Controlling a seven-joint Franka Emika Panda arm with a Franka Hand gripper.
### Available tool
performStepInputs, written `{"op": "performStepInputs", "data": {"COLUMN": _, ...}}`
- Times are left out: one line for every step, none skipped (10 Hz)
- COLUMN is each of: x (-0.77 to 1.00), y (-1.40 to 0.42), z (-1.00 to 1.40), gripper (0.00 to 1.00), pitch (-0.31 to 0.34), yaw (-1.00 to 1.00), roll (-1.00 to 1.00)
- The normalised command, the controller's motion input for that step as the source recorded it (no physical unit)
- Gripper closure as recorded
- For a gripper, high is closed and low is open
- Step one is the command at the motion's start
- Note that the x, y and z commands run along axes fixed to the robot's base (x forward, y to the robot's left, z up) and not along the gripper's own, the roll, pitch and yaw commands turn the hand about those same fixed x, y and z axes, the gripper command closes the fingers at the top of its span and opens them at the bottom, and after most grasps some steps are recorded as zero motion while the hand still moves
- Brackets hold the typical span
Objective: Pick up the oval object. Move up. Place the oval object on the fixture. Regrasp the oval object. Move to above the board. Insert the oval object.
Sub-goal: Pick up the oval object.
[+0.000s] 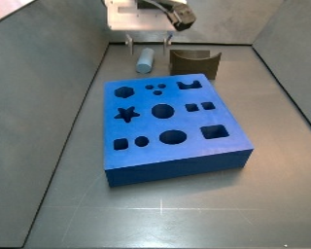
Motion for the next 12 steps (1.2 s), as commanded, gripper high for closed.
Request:
{"op": "performStepInputs", "data": {"x": -0.09, "y": 0.0, "z": -0.2, "gripper": 0.0, "pitch": -0.099, "yaw": 0.0, "roll": 0.0}}
{"op": "performStepInputs", "data": {"x": -0.03, "y": -0.01, "z": -0.19, "gripper": 0.0, "pitch": -0.119, "yaw": 0.0, "roll": 0.0}}
{"op": "performStepInputs", "data": {"x": -0.12, "y": 0.0, "z": -0.64, "gripper": 0.0, "pitch": -0.221, "yaw": 0.0, "roll": 0.07}}
{"op": "performStepInputs", "data": {"x": -0.04, "y": 0.0, "z": -0.07, "gripper": 0.0, "pitch": -0.12, "yaw": 0.0, "roll": 0.0}}
{"op": "performStepInputs", "data": {"x": -0.03, "y": 0.0, "z": 0.0, "gripper": 0.0, "pitch": -0.003, "yaw": 0.0, "roll": 0.0}}
{"op": "performStepInputs", "data": {"x": -0.11, "y": 0.0, "z": -0.17, "gripper": 0.0, "pitch": -0.019, "yaw": -0.15, "roll": 0.0}}
{"op": "performStepInputs", "data": {"x": -0.09, "y": 0.01, "z": -0.35, "gripper": 0.0, "pitch": -0.041, "yaw": -0.4, "roll": 0.0}}
{"op": "performStepInputs", "data": {"x": 0.0, "y": 0.0, "z": -0.02, "gripper": 0.0, "pitch": 0.0, "yaw": 0.0, "roll": 0.0}}
{"op": "performStepInputs", "data": {"x": -0.05, "y": 0.28, "z": -0.07, "gripper": 0.0, "pitch": -0.009, "yaw": 0.0, "roll": -0.12}}
{"op": "performStepInputs", "data": {"x": -0.15, "y": 0.19, "z": -0.03, "gripper": 0.0, "pitch": -0.059, "yaw": 0.0, "roll": -0.12}}
{"op": "performStepInputs", "data": {"x": -0.17, "y": 0.03, "z": 0.0, "gripper": 0.0, "pitch": -0.051, "yaw": 0.0, "roll": -0.07}}
{"op": "performStepInputs", "data": {"x": -0.04, "y": 0.0, "z": 0.0, "gripper": 0.0, "pitch": -0.026, "yaw": 0.0, "roll": -0.04}}
